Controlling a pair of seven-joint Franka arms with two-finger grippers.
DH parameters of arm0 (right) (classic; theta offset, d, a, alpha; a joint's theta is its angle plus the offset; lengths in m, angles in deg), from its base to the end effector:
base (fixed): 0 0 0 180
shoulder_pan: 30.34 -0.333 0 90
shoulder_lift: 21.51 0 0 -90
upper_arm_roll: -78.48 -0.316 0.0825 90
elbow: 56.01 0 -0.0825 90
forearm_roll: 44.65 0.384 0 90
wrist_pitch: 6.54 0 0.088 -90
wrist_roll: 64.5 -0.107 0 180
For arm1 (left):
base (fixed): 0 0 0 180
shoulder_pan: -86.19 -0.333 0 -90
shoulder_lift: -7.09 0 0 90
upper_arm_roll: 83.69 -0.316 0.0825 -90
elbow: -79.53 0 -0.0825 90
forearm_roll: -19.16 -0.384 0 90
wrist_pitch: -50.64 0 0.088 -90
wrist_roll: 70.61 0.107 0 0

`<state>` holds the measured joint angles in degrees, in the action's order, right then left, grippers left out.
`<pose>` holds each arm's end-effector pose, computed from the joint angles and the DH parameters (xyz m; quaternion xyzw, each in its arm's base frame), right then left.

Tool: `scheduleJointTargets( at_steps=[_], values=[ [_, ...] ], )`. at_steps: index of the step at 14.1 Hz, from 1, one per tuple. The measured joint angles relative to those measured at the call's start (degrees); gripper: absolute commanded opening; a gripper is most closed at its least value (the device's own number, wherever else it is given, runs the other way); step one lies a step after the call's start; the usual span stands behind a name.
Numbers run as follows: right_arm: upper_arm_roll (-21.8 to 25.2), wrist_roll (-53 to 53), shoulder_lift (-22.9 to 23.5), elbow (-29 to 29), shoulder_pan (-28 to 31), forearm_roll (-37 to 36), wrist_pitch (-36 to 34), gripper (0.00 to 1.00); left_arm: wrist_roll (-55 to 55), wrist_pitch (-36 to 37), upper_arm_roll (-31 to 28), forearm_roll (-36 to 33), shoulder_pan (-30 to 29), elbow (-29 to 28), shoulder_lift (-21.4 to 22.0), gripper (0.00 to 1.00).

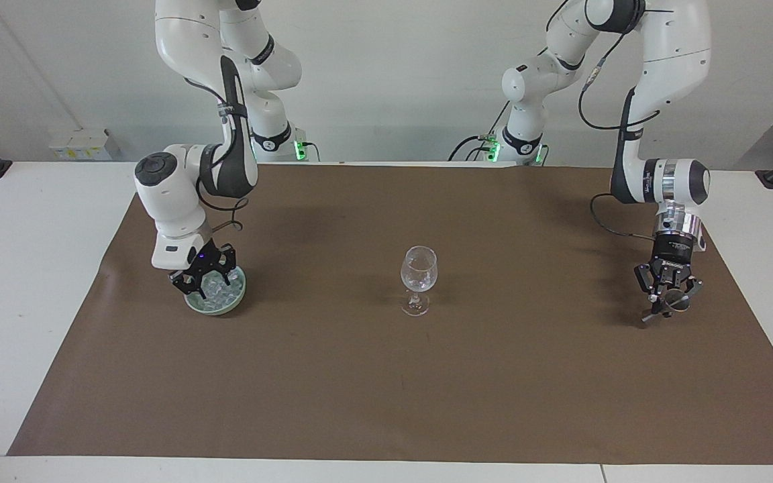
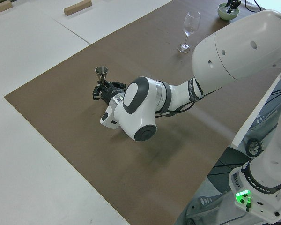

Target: Pour wine and add ice with both arms

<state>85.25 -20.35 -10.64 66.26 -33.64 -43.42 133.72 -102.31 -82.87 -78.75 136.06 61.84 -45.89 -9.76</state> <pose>0.5768 -0.0338 0.3309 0.9379 0.3412 0.0560 0.0287 0.5343 0.1723 0.2552 0.1904 0.7919 -0.1081 0.5700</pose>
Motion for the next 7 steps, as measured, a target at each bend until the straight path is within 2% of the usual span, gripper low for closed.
scheduleJointTargets(
  at_steps=[7],
  values=[
    [0.8,0.0,0.0,0.0,0.0,0.0,-0.4,0.59,-1.1,0.2,-0.1,0.1,-1.3,0.7,-1.4,0.0]
  ],
)
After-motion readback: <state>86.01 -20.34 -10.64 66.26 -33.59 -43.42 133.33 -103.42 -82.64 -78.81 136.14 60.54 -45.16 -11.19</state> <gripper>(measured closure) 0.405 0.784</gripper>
